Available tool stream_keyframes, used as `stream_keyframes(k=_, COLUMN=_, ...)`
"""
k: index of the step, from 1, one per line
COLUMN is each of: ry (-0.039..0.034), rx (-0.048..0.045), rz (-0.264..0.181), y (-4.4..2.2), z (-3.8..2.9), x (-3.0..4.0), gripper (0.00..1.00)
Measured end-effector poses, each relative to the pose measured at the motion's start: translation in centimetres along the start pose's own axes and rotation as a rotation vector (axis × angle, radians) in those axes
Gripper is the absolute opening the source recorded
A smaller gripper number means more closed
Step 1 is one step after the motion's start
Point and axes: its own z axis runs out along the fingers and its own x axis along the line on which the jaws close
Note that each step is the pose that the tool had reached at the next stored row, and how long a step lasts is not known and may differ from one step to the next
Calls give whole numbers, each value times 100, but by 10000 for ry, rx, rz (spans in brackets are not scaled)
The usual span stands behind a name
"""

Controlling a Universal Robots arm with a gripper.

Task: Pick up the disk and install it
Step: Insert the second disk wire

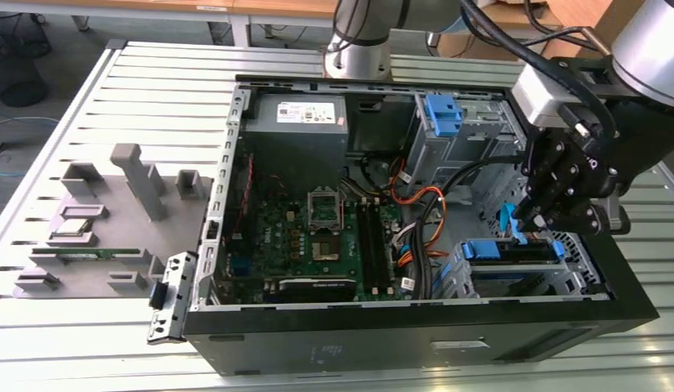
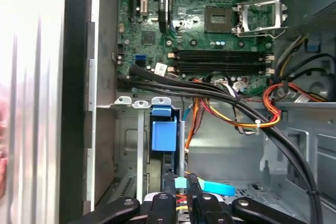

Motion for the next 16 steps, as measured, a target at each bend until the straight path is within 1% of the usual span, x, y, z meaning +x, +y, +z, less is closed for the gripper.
stream_keyframes(k=2, ry=-256, rx=0, rz=-6, y=0, z=-1, x=25, gripper=24)
stream_keyframes(k=4, ry=-537, rx=1, rz=-13, y=0, z=-1, x=52, gripper=24)
stream_keyframes(k=5, ry=-622, rx=2, rz=-15, y=0, z=0, x=68, gripper=24)
stream_keyframes(k=8, ry=-757, rx=2, rz=-13, y=-9, z=-1, x=99, gripper=24)
stream_keyframes(k=9, ry=-781, rx=2, rz=-6, y=-16, z=-2, x=104, gripper=24)
stream_keyframes(k=16, ry=-789, rx=5, rz=46, y=-132, z=-4, x=119, gripper=24)
